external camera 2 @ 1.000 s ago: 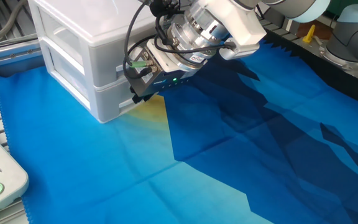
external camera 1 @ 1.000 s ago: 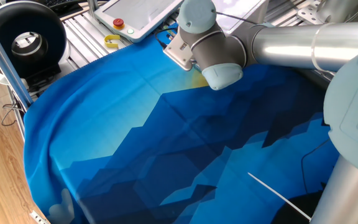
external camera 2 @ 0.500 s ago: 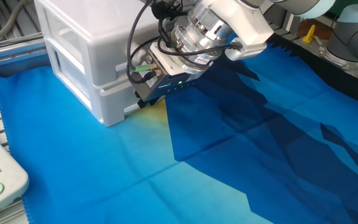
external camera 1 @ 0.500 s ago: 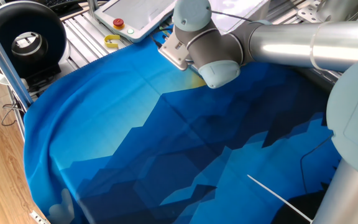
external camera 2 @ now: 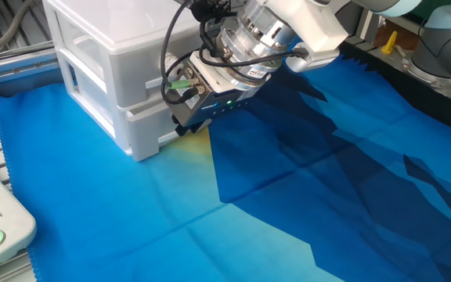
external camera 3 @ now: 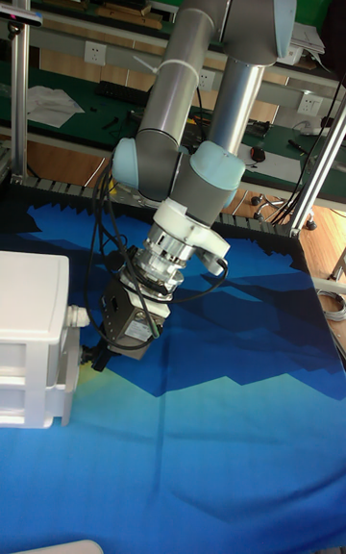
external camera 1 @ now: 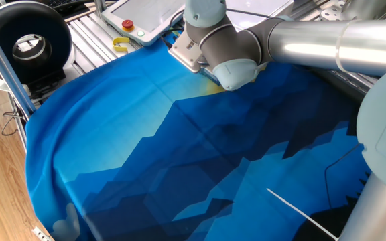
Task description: Grasp the handle and open the drawer
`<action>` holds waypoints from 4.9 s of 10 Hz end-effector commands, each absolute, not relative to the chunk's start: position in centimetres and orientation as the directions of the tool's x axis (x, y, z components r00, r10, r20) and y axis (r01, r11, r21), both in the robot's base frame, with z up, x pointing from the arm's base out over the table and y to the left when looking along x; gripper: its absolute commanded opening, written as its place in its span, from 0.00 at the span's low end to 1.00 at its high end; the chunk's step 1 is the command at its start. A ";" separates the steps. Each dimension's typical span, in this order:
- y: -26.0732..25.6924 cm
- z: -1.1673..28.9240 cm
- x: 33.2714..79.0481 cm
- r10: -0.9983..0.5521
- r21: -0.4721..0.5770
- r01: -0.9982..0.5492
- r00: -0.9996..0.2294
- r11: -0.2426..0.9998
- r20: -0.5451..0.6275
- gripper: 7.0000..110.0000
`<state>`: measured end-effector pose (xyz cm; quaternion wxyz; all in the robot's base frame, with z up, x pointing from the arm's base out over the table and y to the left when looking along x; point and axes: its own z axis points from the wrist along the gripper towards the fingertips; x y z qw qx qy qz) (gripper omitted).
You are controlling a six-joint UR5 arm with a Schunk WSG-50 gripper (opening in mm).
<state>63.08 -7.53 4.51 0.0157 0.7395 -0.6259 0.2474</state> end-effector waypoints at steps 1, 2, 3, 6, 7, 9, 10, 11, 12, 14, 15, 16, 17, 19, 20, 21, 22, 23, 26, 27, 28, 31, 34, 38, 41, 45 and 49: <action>-7.1 4.2 63.0 -0.927 -0.290 -0.936 0.085 -0.200 0.366 0.00; -7.0 4.1 63.0 -0.927 -0.291 -0.936 0.082 -0.198 0.366 0.00; -6.6 4.0 63.0 -0.928 -0.292 -0.936 0.080 -0.195 0.364 0.00; -5.4 4.1 62.8 -0.932 -0.288 -0.941 0.068 -0.179 0.355 0.00; -5.3 4.0 62.8 -0.934 -0.287 -0.942 0.066 -0.174 0.351 0.00; -4.9 4.0 62.7 -0.935 -0.286 -0.943 0.061 -0.168 0.348 0.00; -4.8 4.0 62.7 -0.936 -0.287 -0.944 0.060 -0.166 0.347 0.00; -4.6 4.1 62.7 -0.936 -0.287 -0.944 0.058 -0.165 0.346 0.00; -4.5 4.1 62.7 -0.936 -0.286 -0.944 0.058 -0.164 0.346 0.00; -4.1 4.0 62.6 -0.938 -0.289 -0.944 0.056 -0.161 0.341 0.00; -3.9 3.9 62.5 -0.939 -0.290 -0.944 0.053 -0.158 0.340 0.00; -3.8 3.9 62.5 -0.939 -0.291 -0.944 0.048 -0.154 0.341 0.00; -3.7 4.0 62.4 -0.938 -0.291 -0.944 0.047 -0.154 0.344 0.00; -3.4 4.1 62.2 -0.938 -0.292 -0.944 0.044 -0.151 0.344 0.00; -3.2 4.2 62.2 -0.938 -0.292 -0.945 0.041 -0.148 0.343 0.00; -3.0 4.3 62.1 -0.939 -0.291 -0.946 0.038 -0.145 0.342 0.00; -2.9 4.3 62.0 -0.940 -0.292 -0.946 0.038 -0.144 0.340 0.00; -2.7 4.2 62.0 -0.941 -0.292 -0.946 0.038 -0.142 0.335 0.00; -2.1 3.9 61.8 -0.949 -0.299 -0.945 0.031 -0.129 0.313 0.00; -1.8 3.9 61.9 -0.952 -0.302 -0.945 0.030 -0.126 0.305 0.00; -1.7 3.9 61.8 -0.953 -0.303 -0.945 0.027 -0.123 0.303 0.00; -1.3 3.9 61.7 -0.956 -0.302 -0.946 0.024 -0.116 0.291 0.00; -1.5 3.9 61.9 -0.955 -0.304 -0.946 0.022 -0.116 0.295 0.00; -2.0 4.0 62.1 -0.949 -0.298 -0.945 0.035 -0.134 0.314 0.00; -2.1 3.9 61.7 -0.946 -0.280 -0.949 0.050 -0.145 0.321 0.00; -2.1 3.8 61.5 -0.947 -0.272 -0.952 0.052 -0.143 0.318 0.00; -0.8 3.4 61.3 -0.961 -0.268 -0.953 0.065 -0.139 0.269 0.00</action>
